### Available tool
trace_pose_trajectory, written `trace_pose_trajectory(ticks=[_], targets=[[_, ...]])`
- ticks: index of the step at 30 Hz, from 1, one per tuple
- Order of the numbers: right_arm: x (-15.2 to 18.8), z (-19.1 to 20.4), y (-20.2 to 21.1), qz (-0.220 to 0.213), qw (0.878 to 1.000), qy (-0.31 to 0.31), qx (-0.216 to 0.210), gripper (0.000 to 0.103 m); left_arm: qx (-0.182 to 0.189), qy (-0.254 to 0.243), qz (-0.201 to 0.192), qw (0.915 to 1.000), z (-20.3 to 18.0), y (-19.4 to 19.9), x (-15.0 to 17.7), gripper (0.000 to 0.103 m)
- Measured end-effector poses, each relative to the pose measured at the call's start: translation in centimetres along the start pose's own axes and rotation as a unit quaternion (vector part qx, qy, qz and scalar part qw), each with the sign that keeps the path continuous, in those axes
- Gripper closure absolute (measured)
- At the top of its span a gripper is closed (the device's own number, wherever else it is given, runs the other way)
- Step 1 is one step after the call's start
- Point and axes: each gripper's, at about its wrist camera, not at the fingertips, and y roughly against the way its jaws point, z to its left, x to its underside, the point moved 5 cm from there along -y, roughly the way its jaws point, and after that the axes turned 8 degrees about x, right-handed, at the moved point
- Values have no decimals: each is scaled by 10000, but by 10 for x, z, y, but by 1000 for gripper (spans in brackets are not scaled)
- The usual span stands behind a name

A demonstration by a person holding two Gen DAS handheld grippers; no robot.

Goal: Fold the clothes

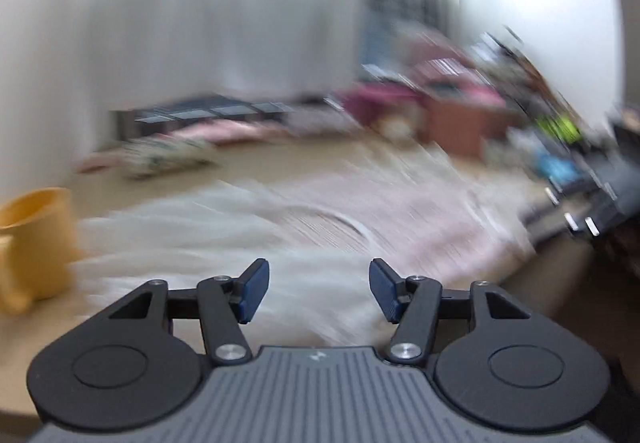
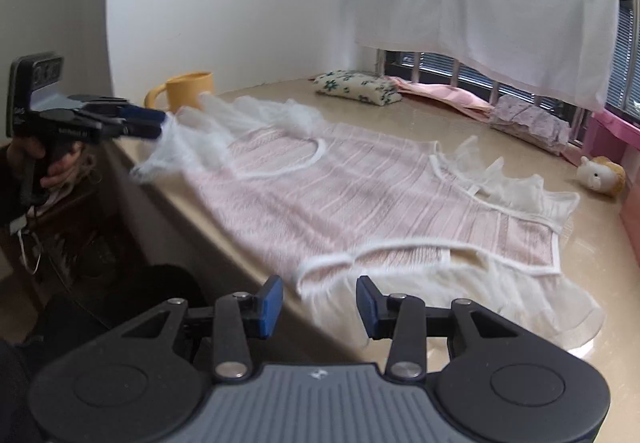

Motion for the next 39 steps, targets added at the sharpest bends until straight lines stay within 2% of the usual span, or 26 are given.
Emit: trace_pose_trajectory(ticks=[4, 8, 10, 11, 12, 13, 15, 17, 18, 19, 22, 24, 28, 29, 30, 31, 32, 33, 34, 35, 37, 39], targets=[[4, 3, -11, -122, 9995, 275, 108, 64, 161, -511, 510, 9973, 0, -19, 12, 43], [3, 14, -14, -341, 9978, 555, -156, 65, 317, -658, 772, 9943, 2, -26, 16, 42], [4, 15, -18, -342, 9974, 576, -273, 68, 417, -713, 898, 9925, 2, -29, 16, 43], [3, 14, -20, -325, 9977, 498, -309, 73, 484, -727, 965, 9915, 2, -29, 14, 50], [0, 10, -21, -263, 9986, 326, -330, 97, 560, -742, 1044, 9902, 3, -29, 11, 55], [-2, 7, -23, -177, 9991, 207, -334, 103, 578, -823, 1116, 9886, 4, -29, 9, 59], [-6, 3, -24, -191, 9990, 187, -350, 101, 431, -1145, 1239, 9847, 7, -31, 5, 59], [-13, 0, -24, -208, 9981, 208, -536, 101, 562, -1215, 1398, 9811, 12, -31, 2, 65], [-18, -2, -24, -236, 9975, 188, -640, 101, 663, -1208, 1458, 9797, 15, -32, -1, 81], [-24, -5, -23, -299, 9965, 153, -761, 101, 754, -1216, 1481, 9786, 18, -33, -5, 91], [-50, -23, -24, -531, 9939, -47, -969, 102, 970, -1101, 1561, 9768, 36, -41, -22, 97], [-70, -40, -36, -563, 9943, -151, -892, 102, 1069, -911, 1624, 9767, 53, -51, -36, 97], [-102, -77, -92, -179, 9988, -419, -151, 101, 825, -449, 2011, 9751, 85, -82, -44, 93], [-105, -83, -102, -50, 9987, -514, -1, 95, 742, -329, 2119, 9739, 93, -91, -45, 75], [-106, -83, -102, 16, 9986, -529, -83, 94, 701, -331, 2132, 9739, 96, -94, -46, 63], [-103, -78, -90, -116, 9980, -403, -467, 94, 781, -556, 1959, 9759, 88, -85, -47, 45], [-101, -73, -78, -246, 9957, -276, -849, 87, 942, -760, 1776, 9766, 79, -75, -48, 43], [-97, -66, -65, -371, 9919, -111, -1211, 66, 1101, -919, 1620, 9763, 69, -66, -50, 43], [-90, -54, -51, -470, 9881, 175, -1452, 58, 1256, -995, 1518, 9753, 59, -59, -52, 43], [-83, -41, -42, -516, 9865, 436, -1490, 53, 1436, -1096, 1409, 9734, 49, -54, -52, 43], [-67, -18, -34, -422, 9866, 837, -1332, 53, 1891, -1403, 1217, 9642, 25, -52, -48, 43], [-51, 1, -31, -340, 9860, 1176, -1129, 53, 2308, -1739, 1305, 9484, 6, -60, -35, 43]])
